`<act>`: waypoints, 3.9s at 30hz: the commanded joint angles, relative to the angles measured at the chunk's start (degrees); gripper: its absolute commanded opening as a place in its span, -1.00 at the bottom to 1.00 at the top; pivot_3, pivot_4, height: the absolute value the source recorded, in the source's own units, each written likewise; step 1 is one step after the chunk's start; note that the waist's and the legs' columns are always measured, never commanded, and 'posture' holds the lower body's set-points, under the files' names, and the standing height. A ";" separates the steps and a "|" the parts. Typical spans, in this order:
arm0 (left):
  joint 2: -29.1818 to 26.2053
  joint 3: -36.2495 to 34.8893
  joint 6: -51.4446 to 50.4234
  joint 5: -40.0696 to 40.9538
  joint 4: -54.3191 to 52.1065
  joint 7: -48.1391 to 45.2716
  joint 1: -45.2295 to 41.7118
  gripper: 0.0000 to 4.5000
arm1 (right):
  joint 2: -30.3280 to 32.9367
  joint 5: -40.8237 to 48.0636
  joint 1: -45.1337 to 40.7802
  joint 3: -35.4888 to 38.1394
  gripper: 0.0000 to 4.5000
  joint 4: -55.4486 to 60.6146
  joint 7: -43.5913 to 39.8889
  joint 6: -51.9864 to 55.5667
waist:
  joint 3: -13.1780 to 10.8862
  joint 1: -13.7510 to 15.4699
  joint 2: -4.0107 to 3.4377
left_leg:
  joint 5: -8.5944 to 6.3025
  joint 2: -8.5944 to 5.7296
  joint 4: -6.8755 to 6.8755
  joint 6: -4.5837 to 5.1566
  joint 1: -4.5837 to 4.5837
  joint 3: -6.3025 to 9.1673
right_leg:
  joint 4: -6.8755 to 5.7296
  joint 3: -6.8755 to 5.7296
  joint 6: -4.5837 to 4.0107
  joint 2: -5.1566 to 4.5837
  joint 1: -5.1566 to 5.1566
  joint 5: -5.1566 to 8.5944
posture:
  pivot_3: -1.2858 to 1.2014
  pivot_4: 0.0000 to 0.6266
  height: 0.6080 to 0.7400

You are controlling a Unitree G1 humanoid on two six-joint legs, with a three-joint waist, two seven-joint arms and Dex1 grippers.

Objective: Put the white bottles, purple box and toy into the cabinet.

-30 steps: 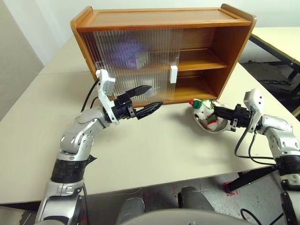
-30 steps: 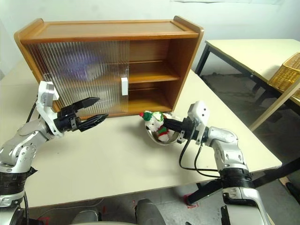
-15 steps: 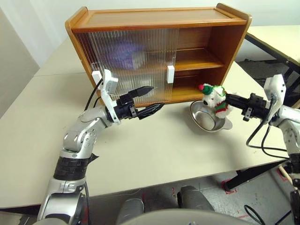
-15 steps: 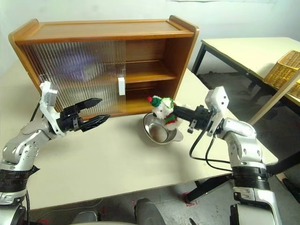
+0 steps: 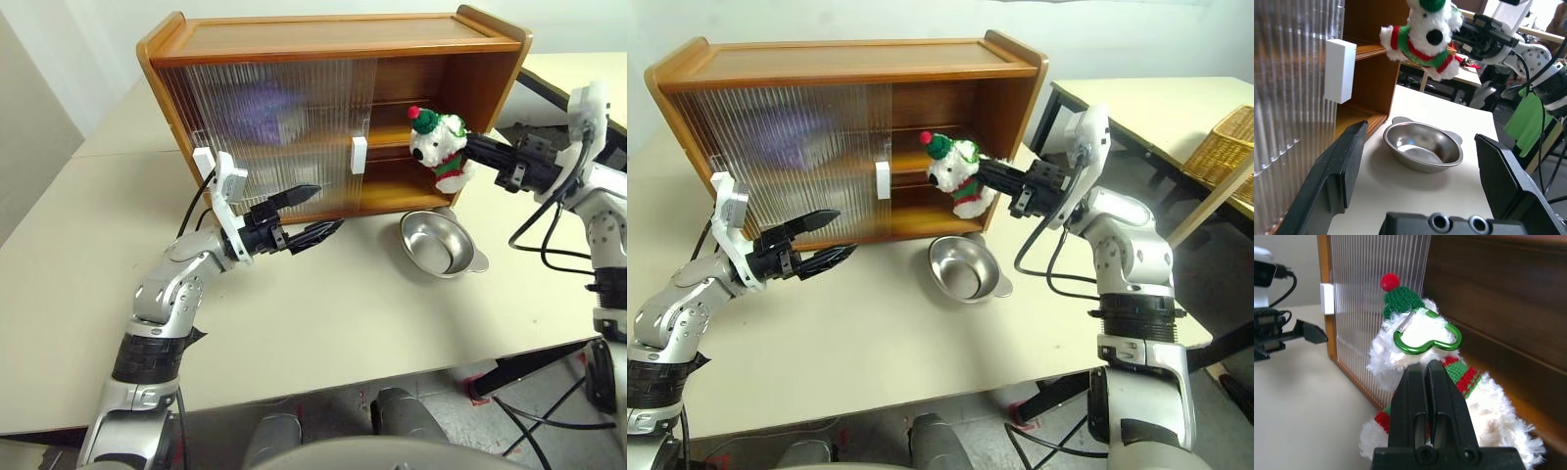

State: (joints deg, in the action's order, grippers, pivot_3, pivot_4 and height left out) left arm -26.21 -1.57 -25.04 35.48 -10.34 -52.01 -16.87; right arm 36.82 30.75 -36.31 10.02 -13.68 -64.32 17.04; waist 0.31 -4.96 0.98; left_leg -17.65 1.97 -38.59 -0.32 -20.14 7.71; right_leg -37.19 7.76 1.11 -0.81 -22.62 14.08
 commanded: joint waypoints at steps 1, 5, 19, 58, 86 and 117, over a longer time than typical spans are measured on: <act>-0.54 -0.27 0.03 -0.37 -1.16 0.30 0.50 1.00 | -0.62 -0.74 -3.17 -0.64 -0.98 -4.07 -0.19 0.14 | 0.00 0.16 0.00 | 0.00 0.00 0.01 0.00 0.00 0.00 | 0.00 0.00 0.00 0.00 0.00 0.00 | -0.09 -1.00 1.00; -0.84 -0.36 -0.06 -0.30 -1.48 0.49 0.69 1.00 | -1.18 -2.27 -5.64 -1.34 -0.98 -8.56 -1.10 -1.36 | 0.00 0.42 -0.01 | 0.00 0.00 0.02 0.00 0.01 0.00 | 0.00 0.00 -0.03 0.00 -0.01 -0.01 | -0.09 -1.00 1.00; -1.24 -0.40 0.07 -0.32 -2.23 1.20 1.40 1.00 | -4.13 -7.41 -17.64 -1.88 -0.98 -27.17 -3.43 -7.47 | -0.01 0.93 -0.09 | 0.00 0.00 0.08 0.00 0.03 0.00 | 0.00 0.01 -0.17 0.00 -0.02 -0.03 | -0.07 -1.00 1.00; -1.91 -0.91 -0.65 0.56 -5.29 3.04 3.42 1.00 | -13.26 -19.95 -34.07 0.99 -0.98 -60.16 19.13 -27.44 | -0.04 1.81 -0.13 | -0.01 0.04 0.13 -0.03 0.09 0.00 | 0.00 0.06 -0.77 0.00 -0.02 -0.21 | -0.04 -1.00 1.00; -1.45 -0.32 -1.03 0.71 -5.62 3.71 3.37 1.00 | -12.93 -24.08 -34.52 1.61 0.99 -60.13 24.52 -30.99 | -0.04 1.84 -0.13 | -0.10 0.20 0.13 -0.18 0.07 -0.03 | 0.00 0.04 -0.74 0.04 -0.32 -0.23 | -0.05 -1.00 1.00; -1.20 1.28 -0.53 -0.13 -0.77 -1.00 0.41 1.00 | -4.50 3.35 13.24 11.95 0.99 9.66 18.43 7.55 | 0.00 -0.06 -0.04 | -0.14 0.20 -0.25 -0.23 0.15 -0.26 | 0.01 0.08 -0.61 0.12 0.14 -0.20 | -0.14 -1.00 1.00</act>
State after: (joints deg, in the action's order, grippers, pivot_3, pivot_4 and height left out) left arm -27.56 -0.97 -25.69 35.72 -11.94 -52.52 -15.88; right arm 32.66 30.73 -23.76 19.92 -5.79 -48.10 20.17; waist 0.31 -5.02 0.93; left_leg -17.79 2.17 -38.83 -0.54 -19.99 7.45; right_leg -37.19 7.85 0.62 -0.69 -22.48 13.93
